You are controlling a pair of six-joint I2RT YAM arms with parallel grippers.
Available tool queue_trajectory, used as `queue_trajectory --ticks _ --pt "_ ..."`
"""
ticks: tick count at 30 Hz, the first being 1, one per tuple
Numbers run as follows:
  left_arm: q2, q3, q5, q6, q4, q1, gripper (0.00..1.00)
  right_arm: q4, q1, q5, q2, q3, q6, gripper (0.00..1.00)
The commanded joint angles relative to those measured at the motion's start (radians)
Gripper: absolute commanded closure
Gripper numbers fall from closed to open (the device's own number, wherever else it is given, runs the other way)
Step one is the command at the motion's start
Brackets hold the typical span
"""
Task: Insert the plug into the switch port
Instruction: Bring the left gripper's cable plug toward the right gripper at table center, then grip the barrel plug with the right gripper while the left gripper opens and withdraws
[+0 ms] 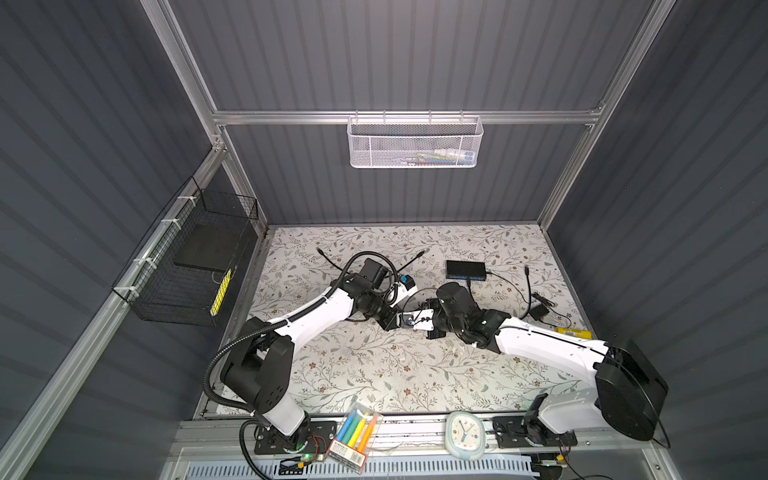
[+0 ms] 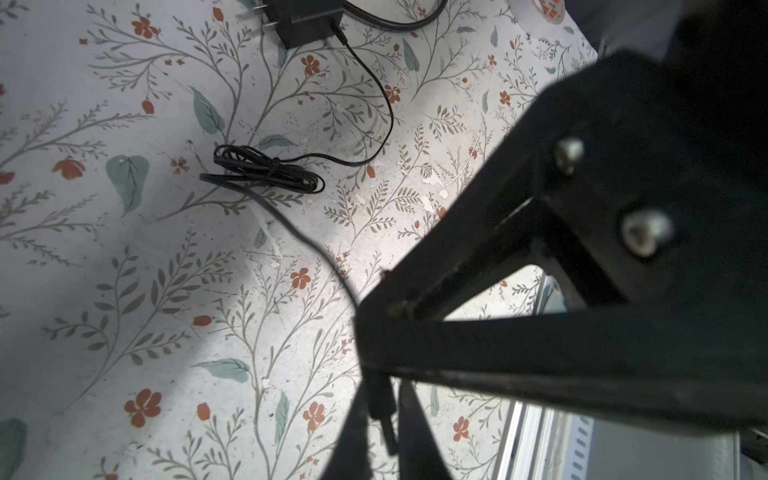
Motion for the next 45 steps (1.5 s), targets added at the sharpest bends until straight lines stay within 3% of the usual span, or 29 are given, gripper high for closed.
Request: queue_trajectory --ticks 1,4,8,11,13,16,21,29,38,45 --pt "-0.052 -0.015 -0.012 -0.004 0.036 0.016 0.75 -0.018 0.009 0.005 0.007 0.011 0.02 0.9" --pt "-0.092 -0.046 -0.015 -0.033 0.083 0.037 0.69 -0.012 0.012 0.014 0.01 -0.004 0.038 0.95" --pt "-0.147 -0.094 -0.012 -0.069 0.146 0.064 0.7 0.016 0.012 0.032 0.016 -0.027 0.056 1.0" --pt "-0.181 -0.111 -0.052 -0.081 0.146 0.084 0.7 0.06 0.009 0.062 0.022 -0.051 0.087 0.98" --pt "-0.231 -0.149 -0.123 -0.117 0.177 0.105 0.69 0.084 -0.006 0.061 0.03 -0.065 0.122 0.9" --pt "-0.334 -0.222 -0.368 -0.239 0.249 0.147 0.67 0.04 -0.008 0.05 0.067 -0.054 0.13 0.79" --pt "-0.485 -0.34 -0.502 -0.438 0.333 0.264 0.59 -0.169 -0.008 -0.069 0.137 0.07 0.083 0.59" --pt "-0.535 -0.463 -0.382 -0.598 0.417 0.403 0.56 -0.368 0.023 -0.093 0.293 0.26 -0.045 0.49" --pt "-0.525 -0.476 -0.327 -0.578 0.418 0.416 0.55 -0.426 0.045 -0.06 0.395 0.297 -0.095 0.45" --pt "-0.51 -0.495 -0.287 -0.583 0.452 0.416 0.55 -0.371 0.05 -0.036 0.459 0.318 -0.1 0.47"
